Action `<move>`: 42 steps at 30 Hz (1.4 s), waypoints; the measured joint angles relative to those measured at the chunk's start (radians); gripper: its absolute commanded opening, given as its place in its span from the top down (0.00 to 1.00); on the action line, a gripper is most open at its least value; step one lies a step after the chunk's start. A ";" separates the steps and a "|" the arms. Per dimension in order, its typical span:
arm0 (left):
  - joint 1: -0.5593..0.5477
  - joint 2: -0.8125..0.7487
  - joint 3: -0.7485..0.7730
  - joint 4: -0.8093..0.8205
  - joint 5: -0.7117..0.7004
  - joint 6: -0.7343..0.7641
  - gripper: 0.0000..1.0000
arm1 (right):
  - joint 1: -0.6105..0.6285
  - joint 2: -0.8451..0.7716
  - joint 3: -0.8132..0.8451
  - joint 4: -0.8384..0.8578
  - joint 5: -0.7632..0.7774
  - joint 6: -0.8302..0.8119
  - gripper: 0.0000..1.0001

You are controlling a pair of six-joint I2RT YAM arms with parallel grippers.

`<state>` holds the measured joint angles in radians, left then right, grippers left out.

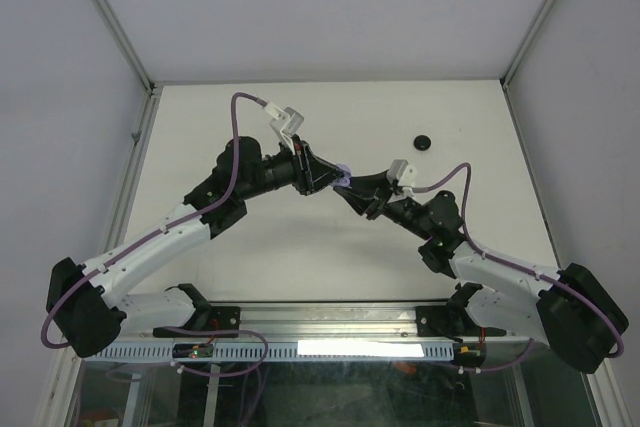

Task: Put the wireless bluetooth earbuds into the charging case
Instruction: Place the earbud in the charging case.

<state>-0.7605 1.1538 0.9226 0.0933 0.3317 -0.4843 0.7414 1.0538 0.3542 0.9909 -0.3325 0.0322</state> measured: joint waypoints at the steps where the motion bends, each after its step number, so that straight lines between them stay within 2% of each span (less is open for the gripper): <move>1: 0.000 0.000 0.005 -0.013 -0.001 0.006 0.74 | 0.000 0.000 0.000 -0.002 -0.002 0.000 1.00; 24: 0.000 0.026 0.095 -0.181 0.032 0.104 0.60 | -0.006 0.027 0.040 -0.061 -0.075 -0.016 1.00; 32: -0.013 0.033 0.096 -0.206 0.040 0.115 0.60 | -0.006 0.031 0.046 -0.081 -0.104 -0.022 1.00; 42: -0.013 0.007 0.096 -0.253 -0.024 0.115 0.64 | -0.006 0.032 0.053 -0.100 -0.115 -0.026 1.00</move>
<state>-0.7734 1.1606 1.0187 -0.1600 0.3073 -0.3695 0.7357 1.0855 0.4068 0.8913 -0.4473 0.0059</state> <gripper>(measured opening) 0.369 0.274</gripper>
